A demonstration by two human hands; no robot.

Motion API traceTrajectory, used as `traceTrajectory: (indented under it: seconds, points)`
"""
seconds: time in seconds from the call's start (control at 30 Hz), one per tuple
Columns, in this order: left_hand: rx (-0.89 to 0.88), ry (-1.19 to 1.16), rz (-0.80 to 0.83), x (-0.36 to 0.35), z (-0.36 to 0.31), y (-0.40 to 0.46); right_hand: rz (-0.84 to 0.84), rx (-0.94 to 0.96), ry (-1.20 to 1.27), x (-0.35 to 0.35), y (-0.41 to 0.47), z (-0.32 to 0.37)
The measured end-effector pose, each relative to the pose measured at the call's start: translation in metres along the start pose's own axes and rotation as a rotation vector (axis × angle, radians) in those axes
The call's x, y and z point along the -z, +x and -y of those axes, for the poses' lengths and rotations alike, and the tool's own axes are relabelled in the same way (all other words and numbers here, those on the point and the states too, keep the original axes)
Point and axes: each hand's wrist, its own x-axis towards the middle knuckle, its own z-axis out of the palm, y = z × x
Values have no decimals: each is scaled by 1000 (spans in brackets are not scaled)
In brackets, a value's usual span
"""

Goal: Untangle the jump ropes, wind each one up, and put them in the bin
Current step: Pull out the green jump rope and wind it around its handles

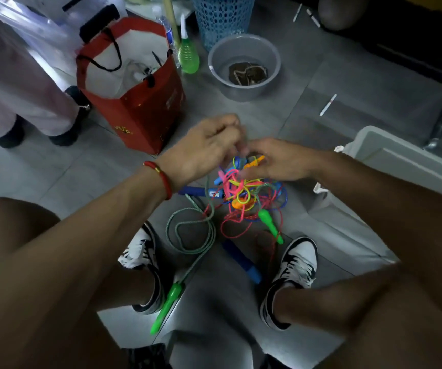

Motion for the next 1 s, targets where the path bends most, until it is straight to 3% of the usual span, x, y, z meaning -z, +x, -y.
traceTrajectory:
  seconds: [0.07,0.17,0.23,0.33,0.4,0.47,0.6,0.7,0.87,0.93,1.0]
  points:
    - [-37,-154,-29,4,-8,-4,38,6,-49,-13,6,-8]
    - [38,-301,-210,20,-6,-8,26,-97,-118,-10,3,-30]
    - [192,-3,-265,36,6,-9,-99,-137,-26,2,0,-33]
    - [475,548,-42,60,41,-8,-290,-65,263,24,-4,-8]
    - [574,631,87,60,60,-6,-340,24,266,34,-6,21]
    - [519,593,77,52,63,-4,-375,103,209,38,-5,45]
    - [140,189,-34,36,35,-4,-387,157,36,35,3,65]
    - [-56,264,-100,37,19,-8,-292,59,-15,29,8,46]
    - [-64,99,-391,52,12,-13,90,-286,-328,17,4,-12]
    - [-3,139,-453,62,15,-13,-3,-339,-321,23,5,-16]
    - [136,274,-471,73,22,-11,-274,-318,-259,38,7,-7]
